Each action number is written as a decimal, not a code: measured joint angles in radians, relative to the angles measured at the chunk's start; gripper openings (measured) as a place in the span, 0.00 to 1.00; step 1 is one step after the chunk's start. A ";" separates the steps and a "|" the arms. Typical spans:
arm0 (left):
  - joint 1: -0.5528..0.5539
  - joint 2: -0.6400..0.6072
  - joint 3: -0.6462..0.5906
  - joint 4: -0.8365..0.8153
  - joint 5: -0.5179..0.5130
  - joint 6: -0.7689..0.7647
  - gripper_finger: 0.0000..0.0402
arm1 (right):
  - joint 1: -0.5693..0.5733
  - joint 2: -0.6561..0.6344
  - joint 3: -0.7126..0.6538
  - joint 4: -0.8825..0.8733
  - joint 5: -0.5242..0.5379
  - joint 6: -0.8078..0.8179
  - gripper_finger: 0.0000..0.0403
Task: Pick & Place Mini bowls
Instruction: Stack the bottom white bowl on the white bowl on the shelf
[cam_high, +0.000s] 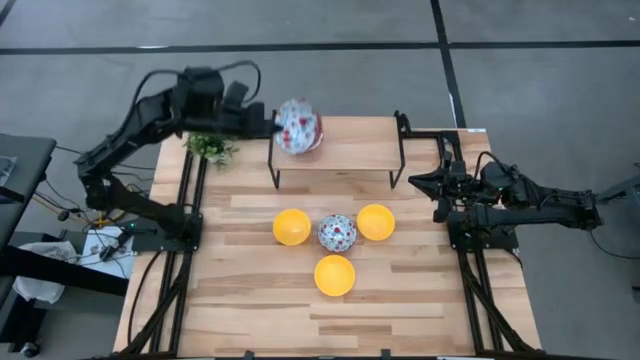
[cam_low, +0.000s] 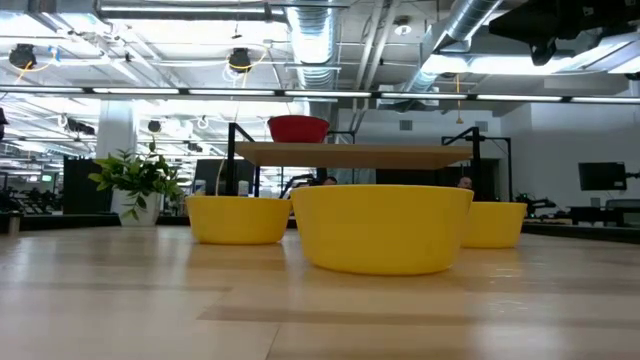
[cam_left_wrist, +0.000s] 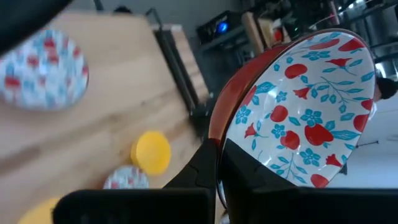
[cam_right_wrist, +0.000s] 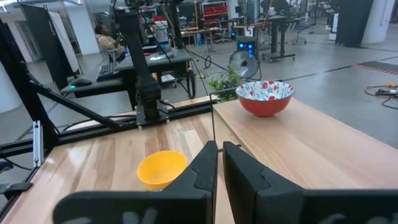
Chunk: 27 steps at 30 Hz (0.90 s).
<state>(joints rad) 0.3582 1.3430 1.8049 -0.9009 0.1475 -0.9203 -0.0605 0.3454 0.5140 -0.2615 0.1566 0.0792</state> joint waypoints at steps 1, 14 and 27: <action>0.028 0.022 0.025 0.000 0.020 0.017 0.01 | 0.000 0.000 0.000 0.000 0.000 0.000 0.04; 0.243 0.294 0.473 -0.149 0.131 0.191 0.01 | 0.000 0.000 0.000 0.000 0.000 0.008 0.04; 0.327 0.392 0.506 -0.484 -0.069 0.245 0.01 | 0.000 0.000 0.000 0.000 0.003 0.010 0.04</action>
<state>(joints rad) 0.6855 1.7354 2.3112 -1.3847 0.0786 -0.6752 -0.0605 0.3457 0.5140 -0.2612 0.1593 0.0887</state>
